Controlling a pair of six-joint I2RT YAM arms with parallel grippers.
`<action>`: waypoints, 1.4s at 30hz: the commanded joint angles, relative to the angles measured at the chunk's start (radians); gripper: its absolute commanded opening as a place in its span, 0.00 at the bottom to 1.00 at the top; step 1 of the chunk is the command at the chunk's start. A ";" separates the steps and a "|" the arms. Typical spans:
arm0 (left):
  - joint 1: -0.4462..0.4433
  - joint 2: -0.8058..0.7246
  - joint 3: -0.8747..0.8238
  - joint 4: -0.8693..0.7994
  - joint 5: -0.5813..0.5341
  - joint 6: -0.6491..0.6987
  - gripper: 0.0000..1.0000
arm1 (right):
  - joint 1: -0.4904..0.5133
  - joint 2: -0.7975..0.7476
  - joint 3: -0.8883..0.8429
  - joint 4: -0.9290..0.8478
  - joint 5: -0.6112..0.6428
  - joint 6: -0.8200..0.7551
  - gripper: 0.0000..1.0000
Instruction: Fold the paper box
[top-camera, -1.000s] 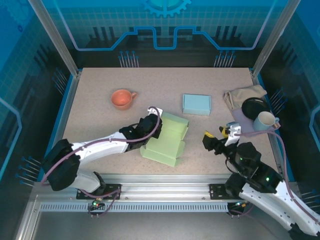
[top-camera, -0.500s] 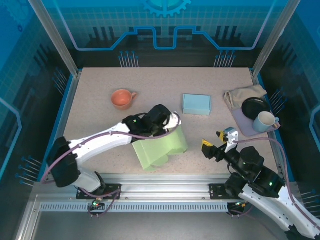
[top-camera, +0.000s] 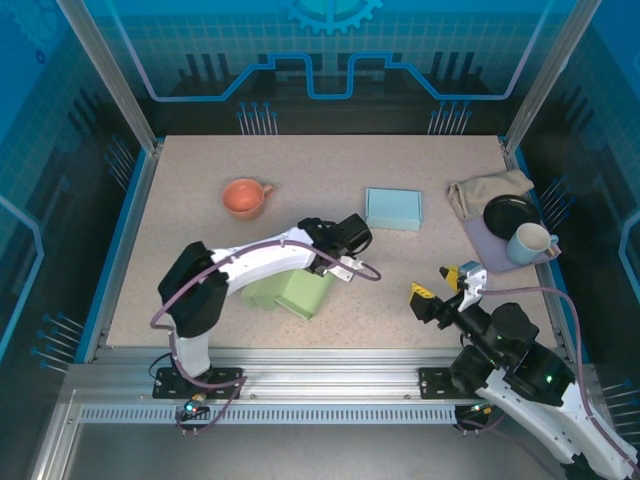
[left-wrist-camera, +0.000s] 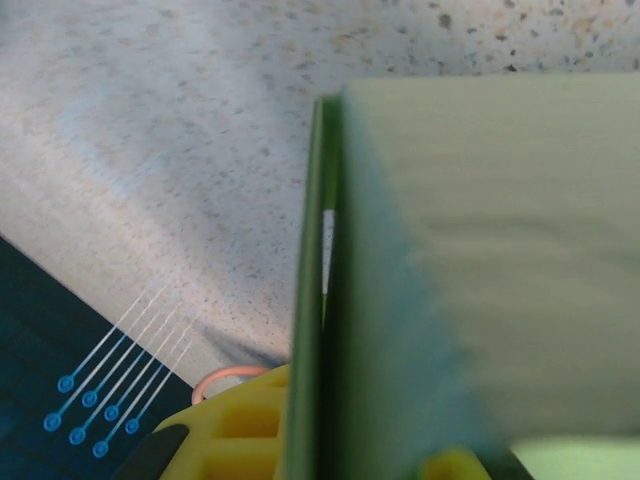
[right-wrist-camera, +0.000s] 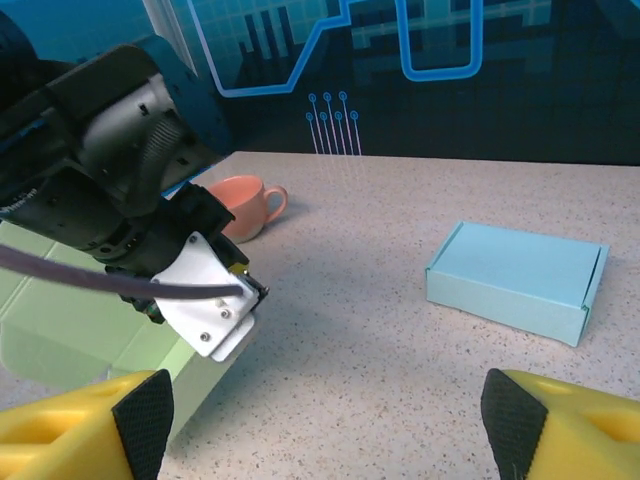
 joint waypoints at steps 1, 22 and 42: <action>-0.003 0.074 0.069 -0.029 -0.044 0.102 0.09 | -0.006 -0.018 -0.008 -0.009 0.021 0.011 0.84; -0.056 0.079 0.168 0.039 -0.015 0.084 0.48 | -0.007 -0.018 -0.015 -0.021 0.056 0.006 0.84; -0.074 -0.688 -0.433 0.444 -0.001 -1.572 0.43 | -0.015 0.376 0.048 0.085 0.003 -0.013 0.83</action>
